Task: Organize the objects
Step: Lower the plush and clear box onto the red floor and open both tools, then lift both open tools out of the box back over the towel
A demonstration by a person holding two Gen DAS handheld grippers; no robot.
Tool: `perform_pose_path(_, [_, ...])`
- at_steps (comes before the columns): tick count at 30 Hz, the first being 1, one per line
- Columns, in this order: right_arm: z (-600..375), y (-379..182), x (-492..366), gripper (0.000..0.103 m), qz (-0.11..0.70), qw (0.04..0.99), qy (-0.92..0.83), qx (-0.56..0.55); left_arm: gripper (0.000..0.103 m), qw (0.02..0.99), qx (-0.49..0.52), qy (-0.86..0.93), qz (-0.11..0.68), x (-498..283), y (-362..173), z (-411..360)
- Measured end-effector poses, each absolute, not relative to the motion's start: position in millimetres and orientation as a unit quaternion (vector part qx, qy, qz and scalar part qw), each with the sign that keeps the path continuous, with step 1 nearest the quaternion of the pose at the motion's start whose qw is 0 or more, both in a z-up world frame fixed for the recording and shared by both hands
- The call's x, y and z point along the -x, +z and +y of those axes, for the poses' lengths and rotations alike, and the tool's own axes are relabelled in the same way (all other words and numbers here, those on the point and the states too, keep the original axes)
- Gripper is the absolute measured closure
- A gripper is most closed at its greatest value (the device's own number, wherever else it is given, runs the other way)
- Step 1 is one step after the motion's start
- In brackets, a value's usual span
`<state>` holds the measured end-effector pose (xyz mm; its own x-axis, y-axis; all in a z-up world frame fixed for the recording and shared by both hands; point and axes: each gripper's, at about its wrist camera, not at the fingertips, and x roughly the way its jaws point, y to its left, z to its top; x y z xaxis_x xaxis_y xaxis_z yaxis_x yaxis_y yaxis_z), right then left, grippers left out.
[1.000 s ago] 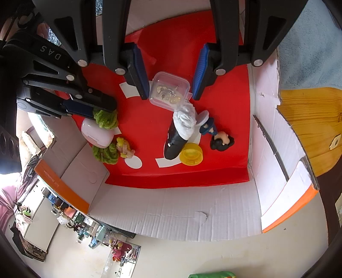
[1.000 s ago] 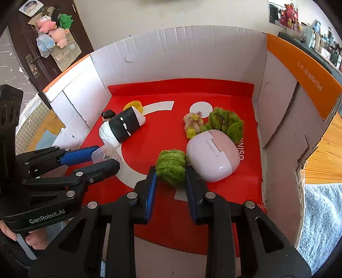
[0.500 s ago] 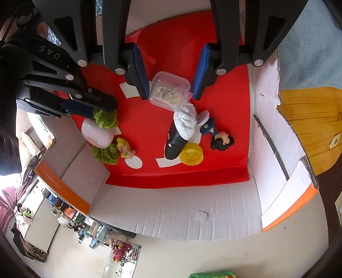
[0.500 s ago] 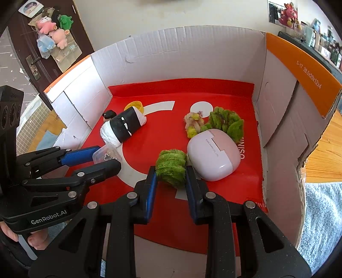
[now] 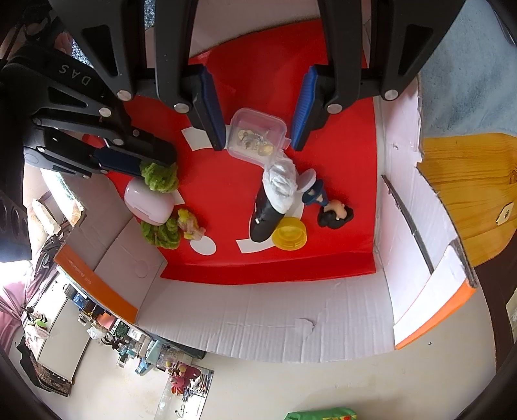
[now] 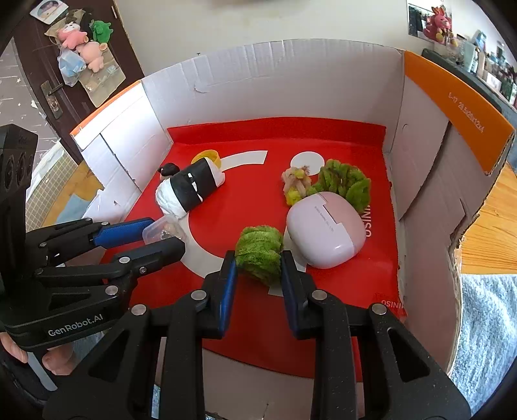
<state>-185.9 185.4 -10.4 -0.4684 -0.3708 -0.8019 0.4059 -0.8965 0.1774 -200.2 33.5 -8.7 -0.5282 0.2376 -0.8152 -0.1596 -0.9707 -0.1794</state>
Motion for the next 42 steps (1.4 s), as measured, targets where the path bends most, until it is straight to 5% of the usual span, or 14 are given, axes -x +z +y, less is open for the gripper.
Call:
perform_pose_path(9, [186, -11, 185, 0.075, 0.021, 0.226, -0.857, -0.462, 0.057, 0.114, 0.469, 0.875, -0.040, 200, -7, 34])
perform_pose_path(13, [186, -10, 183, 0.049, 0.023, 0.225, -0.859, -0.459, 0.053, 0.110, 0.466, 0.877, -0.038, 198, -4, 33])
perform_pose_path(35, [187, -4, 174, 0.044, 0.026, 0.223, -0.866, -0.447, 0.052, 0.110, 0.452, 0.884, -0.032, 182, 3, 35])
perform_pose_path(42, [188, -2, 170, 0.041, 0.026, 0.224, -0.868, -0.442, 0.039, 0.105, 0.444, 0.889, -0.028, 175, 5, 39])
